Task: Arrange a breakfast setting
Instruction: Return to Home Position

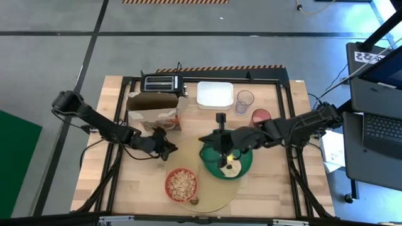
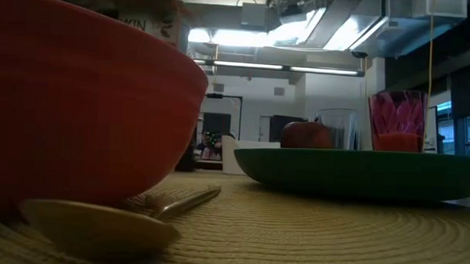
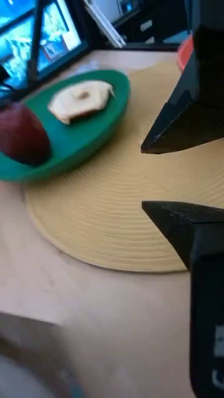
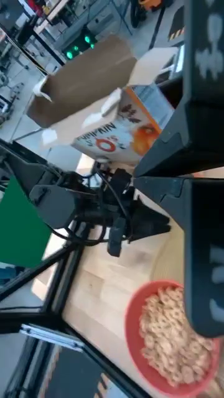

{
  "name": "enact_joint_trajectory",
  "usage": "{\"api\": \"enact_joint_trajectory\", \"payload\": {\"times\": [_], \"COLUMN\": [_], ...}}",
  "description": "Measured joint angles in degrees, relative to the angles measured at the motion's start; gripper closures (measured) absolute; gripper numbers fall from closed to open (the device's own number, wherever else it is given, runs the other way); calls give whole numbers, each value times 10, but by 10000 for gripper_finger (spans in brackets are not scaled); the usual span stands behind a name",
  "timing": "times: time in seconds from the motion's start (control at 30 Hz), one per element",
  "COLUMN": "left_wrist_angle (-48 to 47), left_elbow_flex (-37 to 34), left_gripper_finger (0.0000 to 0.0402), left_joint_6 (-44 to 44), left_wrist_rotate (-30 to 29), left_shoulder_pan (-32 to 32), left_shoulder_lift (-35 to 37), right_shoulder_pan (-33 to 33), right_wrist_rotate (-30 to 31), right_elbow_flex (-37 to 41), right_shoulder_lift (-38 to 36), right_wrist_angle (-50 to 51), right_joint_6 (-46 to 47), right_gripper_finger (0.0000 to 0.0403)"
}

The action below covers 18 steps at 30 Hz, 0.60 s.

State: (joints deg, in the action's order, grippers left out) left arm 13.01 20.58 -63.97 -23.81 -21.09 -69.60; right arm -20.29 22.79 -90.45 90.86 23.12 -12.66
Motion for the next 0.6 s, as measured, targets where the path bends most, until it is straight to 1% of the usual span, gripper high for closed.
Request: {"api": "enact_joint_trajectory", "payload": {"times": [0.07, 0.13, 0.2, 0.3, 0.43, 0.53, 0.6], "left_wrist_angle": [-4, 5, 19, 77, 131, 130, 122], "left_elbow_flex": [0, 1, 1, 3, 38, 84, 115], "left_gripper_finger": [274, 274, 274, 274, 274, 274, 274], "left_joint_6": [12, 14, 22, 71, 172, 264, 306], "left_wrist_rotate": [-3, -3, -11, -32, -32, -13, 9], "left_shoulder_pan": [4, 3, 1, -3, -3, 0, 11], "left_shoulder_lift": [23, 45, 68, 112, 164, 180, 179], "right_shoulder_pan": [12, 27, 44, 77, 115, 137, 154], "right_wrist_rotate": [-7, -32, -76, -157, -254, -279, -288], "right_elbow_flex": [1, 1, 1, 21, 103, 174, 222], "right_shoulder_lift": [-1, -3, -4, -5, -7, -17, -29], "right_wrist_angle": [-13, -51, -100, -183, -348, -507, -600], "right_joint_6": [-14, -27, -52, -70, -24, 22, 51], "right_gripper_finger": [400, 400, 400, 400, 400, 400, 400]}}
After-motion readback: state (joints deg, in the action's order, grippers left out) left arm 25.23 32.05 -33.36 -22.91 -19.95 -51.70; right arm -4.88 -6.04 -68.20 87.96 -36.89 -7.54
